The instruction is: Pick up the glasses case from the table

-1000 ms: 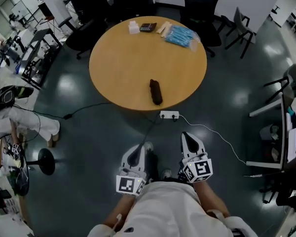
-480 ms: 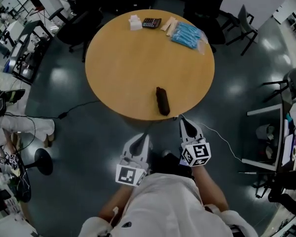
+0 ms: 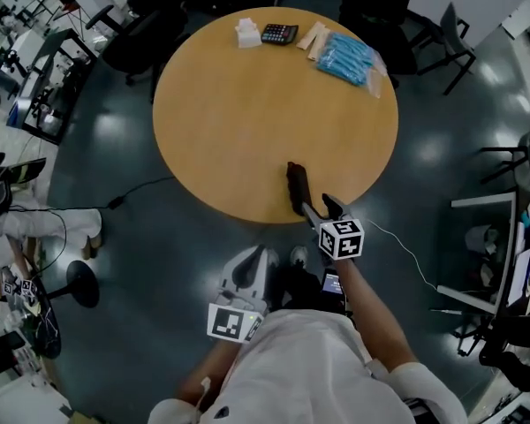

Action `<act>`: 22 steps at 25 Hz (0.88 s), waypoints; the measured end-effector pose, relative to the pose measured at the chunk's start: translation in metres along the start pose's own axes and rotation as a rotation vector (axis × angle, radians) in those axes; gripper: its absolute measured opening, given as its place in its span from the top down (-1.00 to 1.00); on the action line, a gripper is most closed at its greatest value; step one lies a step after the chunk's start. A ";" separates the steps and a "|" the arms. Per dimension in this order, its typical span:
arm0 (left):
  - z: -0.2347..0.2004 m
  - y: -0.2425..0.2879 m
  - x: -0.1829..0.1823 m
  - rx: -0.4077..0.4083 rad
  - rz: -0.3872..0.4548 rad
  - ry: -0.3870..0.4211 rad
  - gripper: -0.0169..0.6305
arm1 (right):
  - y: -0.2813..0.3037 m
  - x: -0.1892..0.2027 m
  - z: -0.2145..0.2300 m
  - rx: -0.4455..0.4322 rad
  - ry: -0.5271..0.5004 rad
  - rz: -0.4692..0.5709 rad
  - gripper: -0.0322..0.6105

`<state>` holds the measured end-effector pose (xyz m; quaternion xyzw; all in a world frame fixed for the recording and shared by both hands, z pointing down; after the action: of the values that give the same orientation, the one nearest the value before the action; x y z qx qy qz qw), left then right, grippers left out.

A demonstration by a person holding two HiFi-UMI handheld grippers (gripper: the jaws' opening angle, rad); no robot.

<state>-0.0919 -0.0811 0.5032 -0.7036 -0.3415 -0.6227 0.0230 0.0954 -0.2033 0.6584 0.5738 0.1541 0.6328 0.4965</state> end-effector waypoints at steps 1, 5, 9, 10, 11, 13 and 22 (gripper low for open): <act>-0.002 0.001 0.002 -0.005 -0.007 -0.006 0.93 | 0.013 0.002 0.003 -0.010 0.009 -0.038 0.12; -0.010 0.000 0.005 -0.038 -0.027 -0.022 0.93 | 0.060 0.015 0.012 -0.010 0.013 -0.172 0.02; -0.016 -0.002 0.008 -0.064 -0.042 -0.048 0.93 | 0.096 0.027 0.021 0.024 0.006 -0.285 -0.01; -0.017 -0.002 0.009 -0.066 -0.050 -0.061 0.93 | 0.103 0.031 0.022 0.026 0.010 -0.310 -0.01; -0.016 -0.003 0.009 -0.067 -0.059 -0.071 0.93 | 0.109 0.035 0.022 0.025 0.017 -0.336 -0.01; -0.017 -0.004 0.011 -0.071 -0.062 -0.070 0.93 | 0.118 0.041 0.021 0.020 0.025 -0.373 -0.01; -0.018 0.001 0.005 -0.074 -0.020 -0.036 0.93 | 0.077 0.021 -0.001 -0.001 -0.125 -0.262 0.05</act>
<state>-0.1071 -0.0876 0.5124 -0.7115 -0.3256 -0.6225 -0.0154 0.0625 -0.2211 0.7293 0.5869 0.1963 0.5257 0.5837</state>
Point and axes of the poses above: the fingertips, and each gripper's own axes: y forward along the fingers, z to its right, x out of its underside, the point moved 5 cm from there along -y, backward along the fingers, and after that the axes turned 15 degrees about -z, right-handed, at the moved point
